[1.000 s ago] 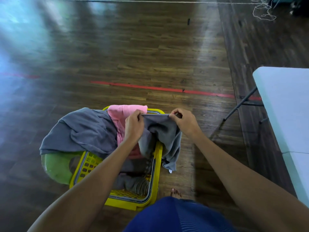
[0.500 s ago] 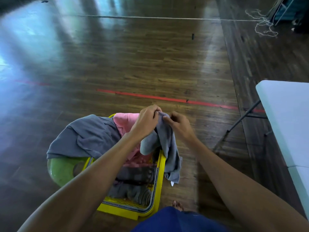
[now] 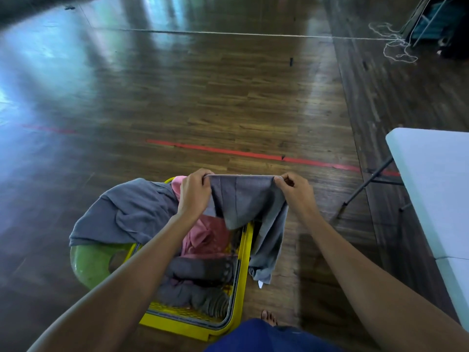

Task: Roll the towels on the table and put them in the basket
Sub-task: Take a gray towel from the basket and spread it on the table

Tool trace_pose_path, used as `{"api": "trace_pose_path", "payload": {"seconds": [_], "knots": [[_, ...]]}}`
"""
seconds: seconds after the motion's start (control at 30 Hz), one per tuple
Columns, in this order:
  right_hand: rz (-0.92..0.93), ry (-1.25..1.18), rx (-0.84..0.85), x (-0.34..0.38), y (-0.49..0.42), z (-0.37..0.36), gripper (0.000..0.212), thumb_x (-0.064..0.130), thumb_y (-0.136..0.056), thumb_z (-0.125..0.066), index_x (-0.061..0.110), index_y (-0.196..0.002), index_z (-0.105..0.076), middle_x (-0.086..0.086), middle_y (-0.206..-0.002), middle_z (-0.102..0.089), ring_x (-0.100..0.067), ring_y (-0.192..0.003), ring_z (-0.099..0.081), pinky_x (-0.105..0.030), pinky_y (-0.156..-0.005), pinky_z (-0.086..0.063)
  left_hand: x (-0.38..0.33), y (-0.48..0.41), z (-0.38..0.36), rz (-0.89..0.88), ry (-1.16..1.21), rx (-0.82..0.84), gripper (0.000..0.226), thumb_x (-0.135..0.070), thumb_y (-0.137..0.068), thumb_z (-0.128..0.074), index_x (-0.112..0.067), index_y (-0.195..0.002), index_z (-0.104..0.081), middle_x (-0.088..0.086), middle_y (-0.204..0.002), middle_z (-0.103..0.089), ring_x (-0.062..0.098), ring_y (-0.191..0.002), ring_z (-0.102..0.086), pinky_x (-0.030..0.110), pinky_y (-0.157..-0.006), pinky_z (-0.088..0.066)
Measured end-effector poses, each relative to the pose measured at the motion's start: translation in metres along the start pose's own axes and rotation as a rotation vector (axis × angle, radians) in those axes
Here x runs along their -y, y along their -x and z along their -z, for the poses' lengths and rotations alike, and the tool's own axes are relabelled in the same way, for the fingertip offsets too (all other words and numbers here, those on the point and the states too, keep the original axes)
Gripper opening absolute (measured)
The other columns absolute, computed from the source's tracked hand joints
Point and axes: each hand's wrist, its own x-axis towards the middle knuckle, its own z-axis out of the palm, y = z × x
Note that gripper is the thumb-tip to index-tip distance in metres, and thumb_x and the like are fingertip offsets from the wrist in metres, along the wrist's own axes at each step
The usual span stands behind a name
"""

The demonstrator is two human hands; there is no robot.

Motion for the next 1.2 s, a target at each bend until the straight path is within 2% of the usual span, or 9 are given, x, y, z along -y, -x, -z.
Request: {"api": "trace_pose_path", "payload": {"seconds": [0.1,0.2,0.3,0.4,0.6,0.77,0.93,1.07,1.2], "knots": [[0.001,0.050,0.085,-0.002,0.002,-0.007,0.014,0.033,-0.089,-0.064,0.019,-0.090,-0.064,0.006,-0.086,-0.066,-0.012,-0.084,-0.061,-0.029,-0.074,-0.046,-0.020,-0.008,0.004,-0.052,0.041,0.080,0.018,-0.006,-0.092,-0.051,-0.008,-0.093,-0.068,-0.001,-0.090,-0.069,0.013,-0.086,-0.058,0.009,-0.068,-0.031],[0.102,-0.098,0.193,0.020,0.006,-0.023,0.031,0.028,-0.083,-0.075,0.017,-0.109,-0.064,0.008,-0.095,-0.063,-0.003,-0.086,-0.058,-0.015,-0.077,-0.044,-0.041,-0.015,-0.001,-0.164,0.041,0.195,0.019,-0.003,-0.090,-0.050,-0.010,-0.091,-0.067,-0.005,-0.089,-0.065,0.014,-0.089,-0.059,0.006,-0.071,-0.033],[0.173,-0.085,0.275,0.040,0.005,-0.035,0.017,0.025,-0.085,-0.073,0.016,-0.098,-0.067,0.007,-0.086,-0.065,-0.005,-0.079,-0.059,-0.015,-0.070,-0.042,-0.052,-0.015,-0.008,-0.225,0.033,0.243,0.018,-0.006,-0.090,-0.050,-0.012,-0.092,-0.067,-0.002,-0.092,-0.069,0.015,-0.090,-0.061,0.019,-0.077,-0.039],[0.196,0.038,0.190,0.041,0.003,-0.031,0.009,0.023,-0.092,-0.063,0.018,-0.085,-0.067,0.008,-0.077,-0.063,-0.009,-0.075,-0.057,-0.023,-0.064,-0.035,-0.050,-0.014,-0.009,-0.195,0.041,0.208,0.013,-0.010,-0.089,-0.056,-0.012,-0.088,-0.069,0.000,-0.088,-0.071,0.014,-0.086,-0.062,0.023,-0.076,-0.041],[0.155,0.004,-0.052,0.029,-0.003,0.003,0.014,0.023,-0.095,-0.055,0.017,-0.090,-0.067,0.009,-0.078,-0.062,-0.010,-0.077,-0.055,-0.028,-0.065,-0.039,-0.018,-0.010,0.000,-0.115,-0.032,0.269,0.018,-0.019,-0.085,-0.070,-0.008,-0.071,-0.066,-0.001,-0.064,-0.061,0.014,-0.064,-0.056,0.031,-0.064,-0.041],[0.078,0.128,0.094,0.012,-0.009,0.008,0.014,0.025,-0.092,-0.059,0.022,-0.081,-0.067,0.011,-0.076,-0.064,-0.011,-0.077,-0.059,-0.024,-0.063,-0.041,-0.023,-0.015,-0.001,0.136,0.439,0.095,0.005,-0.016,-0.079,-0.078,-0.016,-0.077,-0.074,-0.006,-0.072,-0.070,0.003,-0.069,-0.059,0.028,-0.069,-0.048],[0.232,-0.089,0.110,0.045,-0.008,0.004,0.024,0.033,-0.087,-0.068,0.021,-0.108,-0.070,0.006,-0.096,-0.071,-0.009,-0.089,-0.066,-0.030,-0.082,-0.053,-0.064,-0.027,-0.006,-0.044,0.356,0.191,0.007,-0.018,-0.082,-0.074,-0.022,-0.087,-0.077,-0.008,-0.085,-0.074,-0.012,-0.075,-0.061,0.015,-0.071,-0.048],[0.300,-0.064,0.095,0.066,-0.014,0.004,0.021,0.033,-0.086,-0.069,0.023,-0.103,-0.074,0.008,-0.097,-0.072,-0.007,-0.088,-0.067,-0.035,-0.083,-0.055,-0.081,-0.027,-0.011,-0.096,0.310,0.240,0.007,-0.018,-0.084,-0.073,-0.019,-0.088,-0.078,-0.009,-0.079,-0.074,-0.003,-0.076,-0.065,0.020,-0.069,-0.051],[0.253,-0.113,0.045,0.060,-0.012,0.007,0.014,0.026,-0.084,-0.072,0.021,-0.097,-0.076,0.007,-0.092,-0.073,-0.008,-0.086,-0.068,-0.038,-0.082,-0.056,-0.082,-0.026,-0.014,-0.114,0.284,0.289,0.018,-0.027,-0.084,-0.074,-0.011,-0.075,-0.075,0.008,-0.071,-0.071,0.005,-0.064,-0.054,0.033,-0.059,-0.047]]}}
